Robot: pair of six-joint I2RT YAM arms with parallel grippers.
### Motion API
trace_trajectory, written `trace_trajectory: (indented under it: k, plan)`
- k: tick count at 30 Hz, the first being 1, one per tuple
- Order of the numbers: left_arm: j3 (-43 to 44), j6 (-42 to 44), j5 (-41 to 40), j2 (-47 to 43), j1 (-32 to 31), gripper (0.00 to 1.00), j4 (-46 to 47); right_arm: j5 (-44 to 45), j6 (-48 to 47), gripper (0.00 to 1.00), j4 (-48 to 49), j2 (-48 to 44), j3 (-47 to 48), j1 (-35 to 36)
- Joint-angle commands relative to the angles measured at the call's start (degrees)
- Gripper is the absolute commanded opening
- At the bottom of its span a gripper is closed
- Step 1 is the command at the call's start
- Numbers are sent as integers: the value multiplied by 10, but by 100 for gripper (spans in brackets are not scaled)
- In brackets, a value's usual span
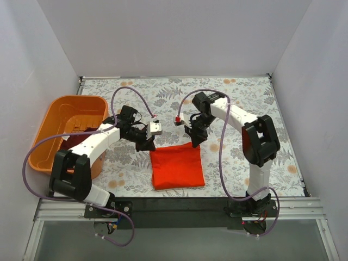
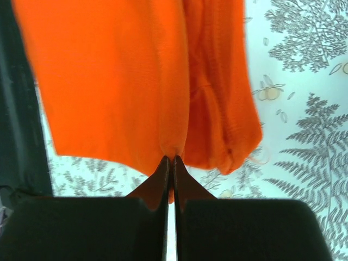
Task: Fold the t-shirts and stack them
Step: Fold the tshirt
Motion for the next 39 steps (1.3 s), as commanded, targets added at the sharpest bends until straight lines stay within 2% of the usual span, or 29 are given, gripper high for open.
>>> trace_trajectory:
  k: [1,6,12,19,21,27,32,33,35,36,37,39]
  plan:
    - [-19,-7,-19,37,20,0,55,18,-13,1,-5,66,52,-1]
    - [-26,-13,-40,105,42,0,117,27,-6,1,1,148,124,-5]
    - [-18,-8,-54,159,44,0,154,28,15,1,6,204,122,-6]
    - [6,-28,-51,169,29,0,163,20,37,1,20,130,-5,-11]
    - [18,-55,-41,172,28,0,167,20,45,1,20,113,-12,-18]
    - [65,-67,-37,195,33,0,142,40,52,1,9,137,79,-49]
    - [97,-98,-56,232,37,0,167,55,57,2,2,172,123,-57]
    - [113,-112,-60,246,38,0,175,58,61,11,5,183,132,-60]
    - [128,-157,-72,254,41,4,202,69,87,18,11,194,174,-72]
    - [146,-183,-78,260,42,9,210,73,98,43,15,201,190,-79]
    - [157,-206,-89,259,43,24,220,83,126,54,26,200,221,-92]
    - [177,-276,-88,240,47,34,227,85,147,57,33,186,246,-105]
